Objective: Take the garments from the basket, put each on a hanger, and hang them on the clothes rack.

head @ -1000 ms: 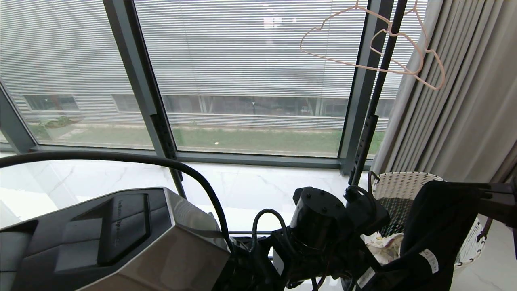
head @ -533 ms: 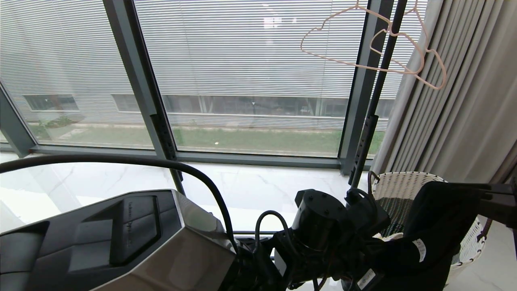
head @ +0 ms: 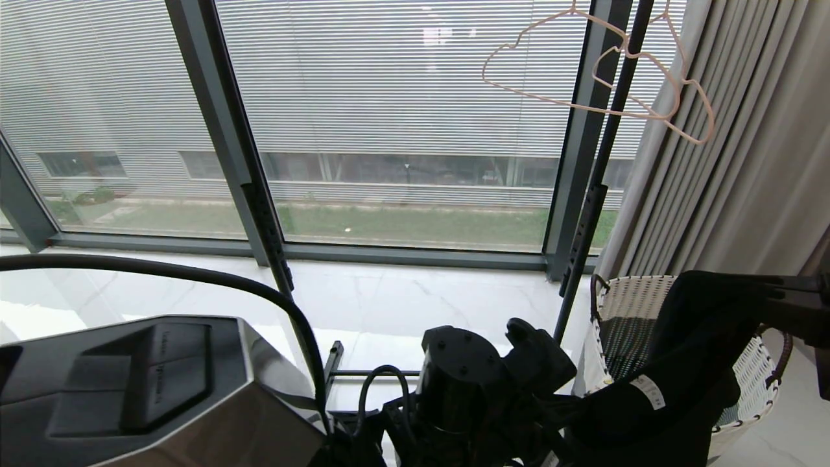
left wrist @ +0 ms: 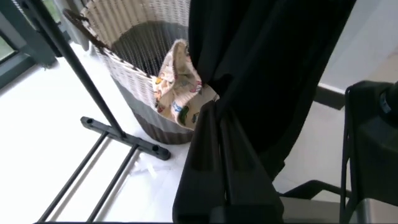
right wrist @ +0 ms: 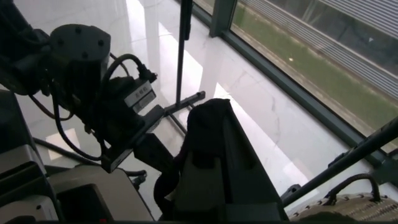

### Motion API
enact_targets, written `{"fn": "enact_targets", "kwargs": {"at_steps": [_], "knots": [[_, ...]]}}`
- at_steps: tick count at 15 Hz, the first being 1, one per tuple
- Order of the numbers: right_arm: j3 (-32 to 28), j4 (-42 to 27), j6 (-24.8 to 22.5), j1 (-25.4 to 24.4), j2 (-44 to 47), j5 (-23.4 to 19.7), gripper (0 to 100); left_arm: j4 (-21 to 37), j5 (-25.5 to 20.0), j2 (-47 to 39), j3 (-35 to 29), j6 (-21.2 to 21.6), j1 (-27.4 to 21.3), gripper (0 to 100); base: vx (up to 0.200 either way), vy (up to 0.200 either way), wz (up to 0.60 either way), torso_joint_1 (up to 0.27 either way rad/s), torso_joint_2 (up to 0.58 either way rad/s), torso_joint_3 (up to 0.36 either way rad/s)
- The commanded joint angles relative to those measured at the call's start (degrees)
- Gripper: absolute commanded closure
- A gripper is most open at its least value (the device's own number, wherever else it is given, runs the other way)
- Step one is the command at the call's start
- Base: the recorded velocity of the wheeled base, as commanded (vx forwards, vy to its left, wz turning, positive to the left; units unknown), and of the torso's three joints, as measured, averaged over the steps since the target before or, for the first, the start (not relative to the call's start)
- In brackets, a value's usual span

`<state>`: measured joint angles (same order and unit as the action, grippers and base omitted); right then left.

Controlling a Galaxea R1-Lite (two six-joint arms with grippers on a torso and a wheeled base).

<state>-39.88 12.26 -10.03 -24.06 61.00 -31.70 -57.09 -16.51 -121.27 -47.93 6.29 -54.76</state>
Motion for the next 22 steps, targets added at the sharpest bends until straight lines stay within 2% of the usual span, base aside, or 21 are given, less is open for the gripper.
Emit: {"fn": "enact_targets", "kwargs": {"at_steps": [1, 5, 10, 13, 14, 16, 17, 20, 22], "knots": [[-0.03, 1.10, 0.01, -0.19, 1.75, -0.03, 100, -2.50, 0.16, 5.78, 4.87, -0.93, 1.94, 100, 0.000, 0.000, 0.00, 0.000, 0.00, 0.000], [-0.20, 2.59, 0.01, -1.51, 3.42, -0.12, 100, -4.08, 2.44, 9.91, 9.00, -0.93, 2.55, 100, 0.000, 0.000, 0.00, 0.000, 0.00, 0.000], [-0.20, 3.29, 0.54, -1.51, 3.86, -0.12, 100, -16.83, 3.23, 10.18, 14.36, -0.93, 2.55, 100, 0.000, 0.000, 0.00, 0.000, 0.00, 0.000], [-0.20, 3.38, 0.54, -1.51, 4.04, -0.03, 100, -17.18, 3.23, 10.44, 15.68, -1.37, 2.82, 100, 0.000, 0.000, 0.00, 0.000, 0.00, 0.000], [-0.20, 3.38, 0.54, -1.51, 4.04, -0.12, 100, -17.18, 3.23, 11.85, 15.77, -2.77, 3.26, 100, 0.000, 0.000, 0.00, 0.000, 0.00, 0.000], [-0.29, 3.38, 0.54, -1.60, 4.30, -0.12, 100, -15.95, 3.23, 14.92, 15.33, -5.94, 4.22, 100, 0.000, 0.000, 0.00, 0.000, 0.00, 0.000], [-0.91, 3.38, 0.54, -2.04, 5.00, -0.12, 100, -12.08, 3.23, 18.53, 14.97, -8.40, 5.45, 100, 0.000, 0.000, 0.00, 0.000, 0.00, 0.000], [-3.63, 4.08, 0.63, -5.12, 7.82, -0.12, 100, -4.79, 3.15, 26.26, 13.57, -10.51, 7.30, 100, 0.000, 0.000, 0.00, 0.000, 0.00, 0.000], [-4.77, 6.98, 0.72, -6.79, 10.01, -0.12, 100, 0.49, 3.15, 32.33, 13.66, -11.65, 7.91, 100, 0.000, 0.000, 0.00, 0.000, 0.00, 0.000]]}}
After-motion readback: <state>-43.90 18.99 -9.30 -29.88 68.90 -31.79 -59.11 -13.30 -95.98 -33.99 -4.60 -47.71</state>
